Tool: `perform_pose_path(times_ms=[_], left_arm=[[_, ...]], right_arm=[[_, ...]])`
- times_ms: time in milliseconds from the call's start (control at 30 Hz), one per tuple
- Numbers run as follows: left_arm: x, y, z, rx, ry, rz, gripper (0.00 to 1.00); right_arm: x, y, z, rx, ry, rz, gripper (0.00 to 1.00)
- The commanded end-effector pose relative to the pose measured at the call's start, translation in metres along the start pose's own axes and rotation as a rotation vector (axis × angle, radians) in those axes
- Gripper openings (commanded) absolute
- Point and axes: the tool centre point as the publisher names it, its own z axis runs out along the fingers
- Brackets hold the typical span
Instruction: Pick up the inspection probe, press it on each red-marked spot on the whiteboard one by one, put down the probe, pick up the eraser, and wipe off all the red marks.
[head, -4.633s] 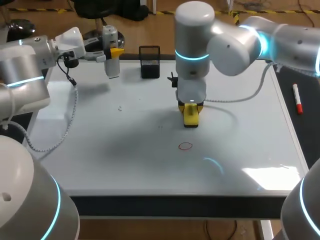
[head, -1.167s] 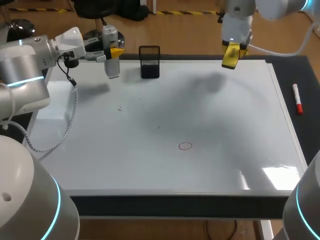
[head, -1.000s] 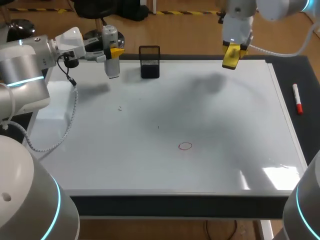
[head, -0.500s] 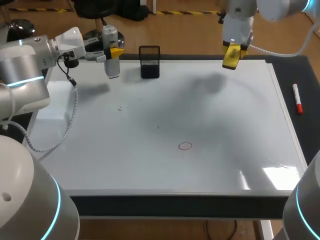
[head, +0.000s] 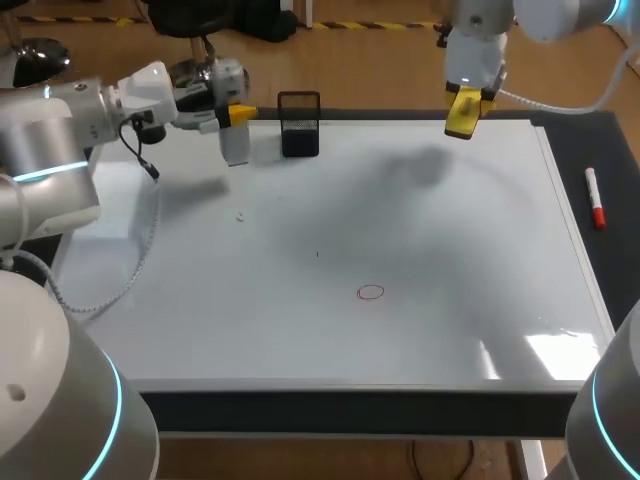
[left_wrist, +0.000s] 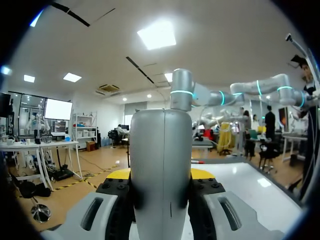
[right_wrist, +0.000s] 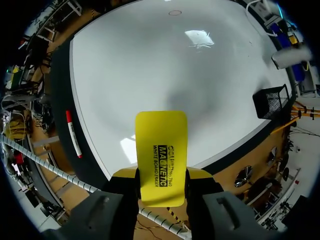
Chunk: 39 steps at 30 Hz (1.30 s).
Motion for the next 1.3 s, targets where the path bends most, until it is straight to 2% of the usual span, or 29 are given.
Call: perform_pose_path(times_ms=[33, 300, 600, 900, 1033, 1300], left_arm=[[0.042, -0.015, -0.003, 0.003, -0.014, 0.017, 0.00], [0.099, -0.040, 0.002, 0.036, 0.052, 0.049, 0.00], [0.138, -0.047, 0.010, 0.078, 0.154, 0.054, 0.00], [0.180, -0.042, 0.023, 0.096, 0.298, 0.037, 0.00], [0.199, -0.032, 0.034, 0.093, 0.362, 0.015, 0.00], [0.223, -0.021, 0.056, 0.090, 0.475, -0.026, 0.00]], right_arm=[[0.000, -0.001, -0.001, 0.001, 0.005, -0.002, 0.00], [0.000, -0.001, -0.001, 0.001, 0.005, -0.002, 0.00], [0.000, -0.001, -0.001, 0.001, 0.005, -0.002, 0.00], [0.000, -0.001, -0.001, 0.001, 0.005, -0.002, 0.00], [0.000, -0.001, -0.001, 0.001, 0.005, -0.002, 0.00], [0.000, -0.001, -0.001, 0.001, 0.005, -0.002, 0.00]])
